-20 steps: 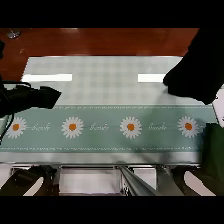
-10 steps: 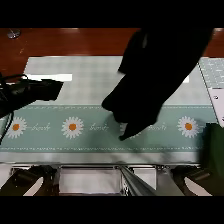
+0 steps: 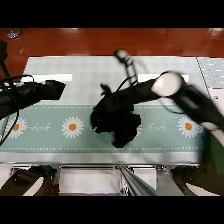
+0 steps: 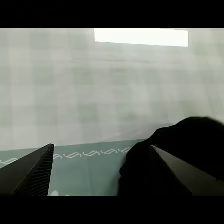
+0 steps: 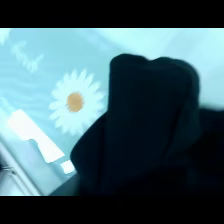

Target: Fold the shirts.

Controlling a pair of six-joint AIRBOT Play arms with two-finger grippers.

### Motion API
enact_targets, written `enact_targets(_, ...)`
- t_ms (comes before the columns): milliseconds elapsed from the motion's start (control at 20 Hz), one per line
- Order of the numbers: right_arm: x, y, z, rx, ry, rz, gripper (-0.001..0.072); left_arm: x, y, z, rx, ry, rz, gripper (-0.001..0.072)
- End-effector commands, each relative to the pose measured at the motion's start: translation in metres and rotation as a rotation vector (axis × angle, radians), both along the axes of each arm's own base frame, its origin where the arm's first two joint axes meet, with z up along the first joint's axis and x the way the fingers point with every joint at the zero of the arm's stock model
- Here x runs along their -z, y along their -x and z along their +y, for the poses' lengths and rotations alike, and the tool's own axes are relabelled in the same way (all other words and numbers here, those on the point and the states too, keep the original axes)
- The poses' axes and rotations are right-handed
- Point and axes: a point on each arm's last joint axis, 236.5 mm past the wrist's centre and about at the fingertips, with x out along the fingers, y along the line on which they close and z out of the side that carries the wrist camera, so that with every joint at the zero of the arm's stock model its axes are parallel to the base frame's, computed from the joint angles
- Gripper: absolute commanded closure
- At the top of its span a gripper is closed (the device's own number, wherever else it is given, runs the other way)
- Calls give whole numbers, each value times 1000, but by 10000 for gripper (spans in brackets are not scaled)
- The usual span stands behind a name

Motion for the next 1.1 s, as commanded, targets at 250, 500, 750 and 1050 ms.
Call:
enact_targets(250,21,-54,-157,146,279,207,93,58,49,-37,148,-5,272,6)
enact_targets(500,64,-12,-378,744,433,328,97,139,42,-24,67,-2,556,8)
enact_targets(750,110,49,-342,846,163,419,97,152,43,9,98,307,710,8)
enact_targets(1050,124,74,-260,682,4,491,98,202,52,-20,199,329,732,7)
